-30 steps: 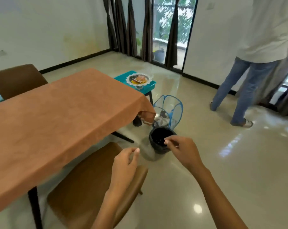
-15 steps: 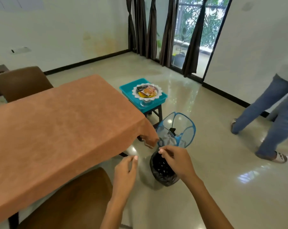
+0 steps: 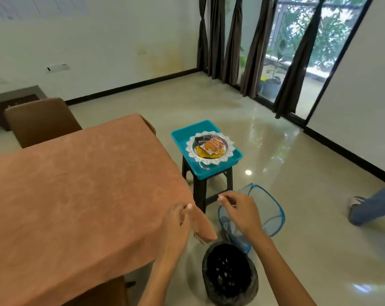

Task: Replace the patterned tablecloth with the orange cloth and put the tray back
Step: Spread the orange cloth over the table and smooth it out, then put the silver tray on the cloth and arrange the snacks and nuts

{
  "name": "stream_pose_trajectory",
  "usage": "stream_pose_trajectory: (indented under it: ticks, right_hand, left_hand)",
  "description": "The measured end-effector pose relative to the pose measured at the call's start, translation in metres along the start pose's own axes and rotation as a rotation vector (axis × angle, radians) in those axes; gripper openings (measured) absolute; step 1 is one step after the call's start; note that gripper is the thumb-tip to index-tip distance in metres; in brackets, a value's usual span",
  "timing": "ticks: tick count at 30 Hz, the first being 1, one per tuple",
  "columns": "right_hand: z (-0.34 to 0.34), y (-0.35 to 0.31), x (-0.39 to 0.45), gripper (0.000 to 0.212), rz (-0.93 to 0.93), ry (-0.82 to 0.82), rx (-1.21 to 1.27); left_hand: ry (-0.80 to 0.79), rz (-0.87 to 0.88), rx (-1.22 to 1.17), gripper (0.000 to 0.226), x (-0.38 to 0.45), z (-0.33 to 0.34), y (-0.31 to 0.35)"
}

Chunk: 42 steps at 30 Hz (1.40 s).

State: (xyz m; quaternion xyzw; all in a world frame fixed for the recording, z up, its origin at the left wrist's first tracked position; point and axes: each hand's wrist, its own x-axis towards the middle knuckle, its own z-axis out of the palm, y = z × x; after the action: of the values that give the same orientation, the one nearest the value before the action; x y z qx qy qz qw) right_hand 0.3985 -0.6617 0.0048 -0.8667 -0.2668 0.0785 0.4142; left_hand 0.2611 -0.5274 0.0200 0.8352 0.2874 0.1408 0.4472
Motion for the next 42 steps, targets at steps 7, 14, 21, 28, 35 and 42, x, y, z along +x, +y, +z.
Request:
stream_pose_trajectory:
  ticks: [7,14,21,28,35,42]
  right_hand:
    - [0.003,0.037,0.094,0.015,0.015,0.024,0.022]
    - [0.028,0.071,0.213,0.016,0.041,0.14,0.017]
    - [0.086,0.14,0.354,0.02,0.191,0.243,-0.031]
    - [0.147,0.218,0.432,0.048,0.502,0.095,-0.175]
    - [0.171,0.236,0.458,0.054,0.624,0.157,-0.155]
    - [0.169,0.241,0.466,0.04,0.755,0.297,-0.081]
  left_hand:
    - [0.09,-0.028,-0.021,0.024,0.096,0.044,0.012]
    - [0.026,0.049,0.056,0.02,0.237,0.076,0.001]
    - [-0.051,-0.059,0.177,0.032,0.417,0.115,-0.043]
    - [-0.127,-0.16,0.297,0.045,0.547,0.154,-0.124]
    - [-0.173,-0.415,0.165,0.043,0.601,0.167,-0.181]
    - [-0.013,-0.476,-0.041,0.029,0.604,0.17,-0.187]
